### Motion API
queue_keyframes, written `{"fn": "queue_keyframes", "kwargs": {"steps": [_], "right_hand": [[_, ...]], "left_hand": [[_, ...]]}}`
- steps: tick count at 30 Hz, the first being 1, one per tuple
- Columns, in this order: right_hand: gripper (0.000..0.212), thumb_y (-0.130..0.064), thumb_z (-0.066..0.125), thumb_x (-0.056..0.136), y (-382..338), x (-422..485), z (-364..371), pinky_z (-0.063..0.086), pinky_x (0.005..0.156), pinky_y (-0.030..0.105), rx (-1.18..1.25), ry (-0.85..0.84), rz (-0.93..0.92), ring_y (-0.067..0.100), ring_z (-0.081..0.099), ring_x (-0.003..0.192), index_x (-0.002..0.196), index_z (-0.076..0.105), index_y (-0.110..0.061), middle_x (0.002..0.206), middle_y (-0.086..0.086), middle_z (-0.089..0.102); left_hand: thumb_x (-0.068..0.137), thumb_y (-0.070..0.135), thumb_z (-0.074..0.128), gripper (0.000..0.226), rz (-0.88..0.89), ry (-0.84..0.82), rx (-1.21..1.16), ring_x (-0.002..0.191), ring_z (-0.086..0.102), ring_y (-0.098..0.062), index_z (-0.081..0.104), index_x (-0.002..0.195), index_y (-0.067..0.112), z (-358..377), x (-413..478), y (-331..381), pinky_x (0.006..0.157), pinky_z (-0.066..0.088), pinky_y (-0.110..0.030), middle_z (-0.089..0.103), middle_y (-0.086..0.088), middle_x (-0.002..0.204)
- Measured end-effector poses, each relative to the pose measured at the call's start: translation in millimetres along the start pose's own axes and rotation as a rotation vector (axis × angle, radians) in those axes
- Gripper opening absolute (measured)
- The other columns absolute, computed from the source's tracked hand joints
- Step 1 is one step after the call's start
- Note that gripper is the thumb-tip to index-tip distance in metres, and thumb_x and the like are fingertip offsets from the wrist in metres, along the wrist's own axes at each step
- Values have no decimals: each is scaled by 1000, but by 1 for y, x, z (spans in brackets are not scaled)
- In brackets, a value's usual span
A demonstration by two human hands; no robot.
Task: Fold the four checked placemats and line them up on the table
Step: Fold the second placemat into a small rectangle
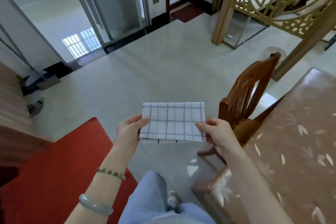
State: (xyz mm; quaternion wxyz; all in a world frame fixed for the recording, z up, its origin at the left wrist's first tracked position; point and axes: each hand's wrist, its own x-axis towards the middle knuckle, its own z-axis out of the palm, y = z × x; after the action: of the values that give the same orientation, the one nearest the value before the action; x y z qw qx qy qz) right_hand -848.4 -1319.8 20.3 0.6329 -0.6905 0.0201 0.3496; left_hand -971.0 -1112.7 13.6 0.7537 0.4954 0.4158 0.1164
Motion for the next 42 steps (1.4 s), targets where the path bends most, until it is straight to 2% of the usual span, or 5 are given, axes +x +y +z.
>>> {"fn": "queue_keyframes", "kwargs": {"steps": [7,22,30,34,42], "right_hand": [[7,-14,71,82,-56,91,-8,55,86,46,50,192,-24,31,70,88,88,70,-11,91,14,74],[8,-5,66,85,-182,259,-35,42,40,13,357,617,-71,6,62,45,86,67,3,57,1,68],[22,-17,69,83,-222,345,-108,54,83,47,352,773,-54,37,68,85,91,70,4,92,28,69],[26,-13,69,84,-243,389,-164,40,47,21,358,845,-52,13,50,48,60,61,-7,49,-2,53],[21,-7,66,85,-291,446,-271,45,45,17,492,927,-81,13,63,50,85,65,14,67,14,68]], "left_hand": [[89,2,58,18,5,-190,123,86,68,-28,69,102,-4,59,124,60,75,55,-31,72,-21,98],[89,2,59,19,-52,-608,356,98,67,-31,68,105,-4,243,363,194,91,53,-43,72,-20,104],[92,6,57,16,-192,-801,441,88,69,-26,68,99,-3,375,455,195,76,59,-33,73,-18,97],[91,7,59,17,-218,-853,535,92,70,-27,69,102,-3,450,494,194,75,55,-31,73,-18,100],[90,5,61,16,-169,-952,621,89,71,-25,69,101,-2,620,540,201,76,56,-30,74,-16,97]]}}
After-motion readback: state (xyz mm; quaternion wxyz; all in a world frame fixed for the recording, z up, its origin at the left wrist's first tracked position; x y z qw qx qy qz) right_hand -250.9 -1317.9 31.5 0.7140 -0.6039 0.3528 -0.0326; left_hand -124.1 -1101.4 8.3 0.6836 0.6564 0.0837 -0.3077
